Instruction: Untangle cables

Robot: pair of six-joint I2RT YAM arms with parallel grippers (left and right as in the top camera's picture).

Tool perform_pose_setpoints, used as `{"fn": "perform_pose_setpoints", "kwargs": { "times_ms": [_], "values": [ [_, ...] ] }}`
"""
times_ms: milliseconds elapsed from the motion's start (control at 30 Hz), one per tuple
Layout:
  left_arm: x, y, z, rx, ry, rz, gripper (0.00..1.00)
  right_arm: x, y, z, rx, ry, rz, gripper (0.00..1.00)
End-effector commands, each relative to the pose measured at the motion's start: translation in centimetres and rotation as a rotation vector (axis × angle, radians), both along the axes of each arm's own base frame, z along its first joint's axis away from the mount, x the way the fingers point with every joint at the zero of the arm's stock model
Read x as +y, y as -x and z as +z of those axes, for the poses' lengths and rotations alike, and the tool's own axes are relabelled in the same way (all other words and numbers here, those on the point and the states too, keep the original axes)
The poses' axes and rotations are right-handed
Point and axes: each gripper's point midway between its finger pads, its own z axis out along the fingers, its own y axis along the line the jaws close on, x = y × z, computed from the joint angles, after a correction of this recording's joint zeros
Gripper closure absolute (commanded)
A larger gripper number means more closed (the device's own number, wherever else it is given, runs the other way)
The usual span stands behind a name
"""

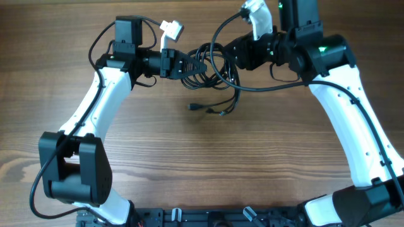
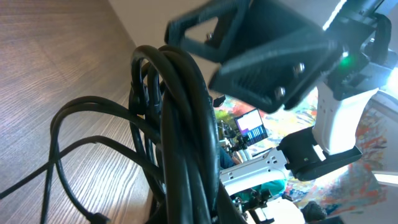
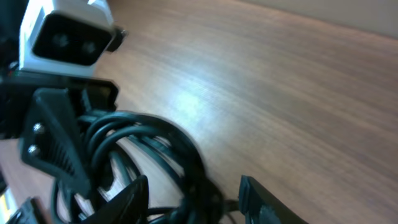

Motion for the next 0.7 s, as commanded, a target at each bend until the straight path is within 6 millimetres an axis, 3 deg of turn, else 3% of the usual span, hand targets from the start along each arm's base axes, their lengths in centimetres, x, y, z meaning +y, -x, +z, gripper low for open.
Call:
{"fn": "perform_pose_setpoints", "kwargs": {
  "times_ms": [0,167,367,667],
  "values": [
    [0.1,0.3,1.0,-0.012,0.036,-0.031,0.96,1.3,1.1,-1.6,0.046,0.009,0.081,0.64],
    [0.1,0.3,1.0,-0.016,0.036,-0.031,0.96,1.6,0.7,-3.7,0.091,0.025,0.086,0.64],
    [0.1,0.3,1.0,-0.016,0.036,-0.031,0.96,2.0,-0.5,-3.7,0.043,0.027,0.075,0.7],
    [-0.4,0.6,1.0,-0.015,0.036,-0.047,0.96,1.3,-3.0,-6.2,0.052,0.088,-0.017,0.71]
  ]
}}
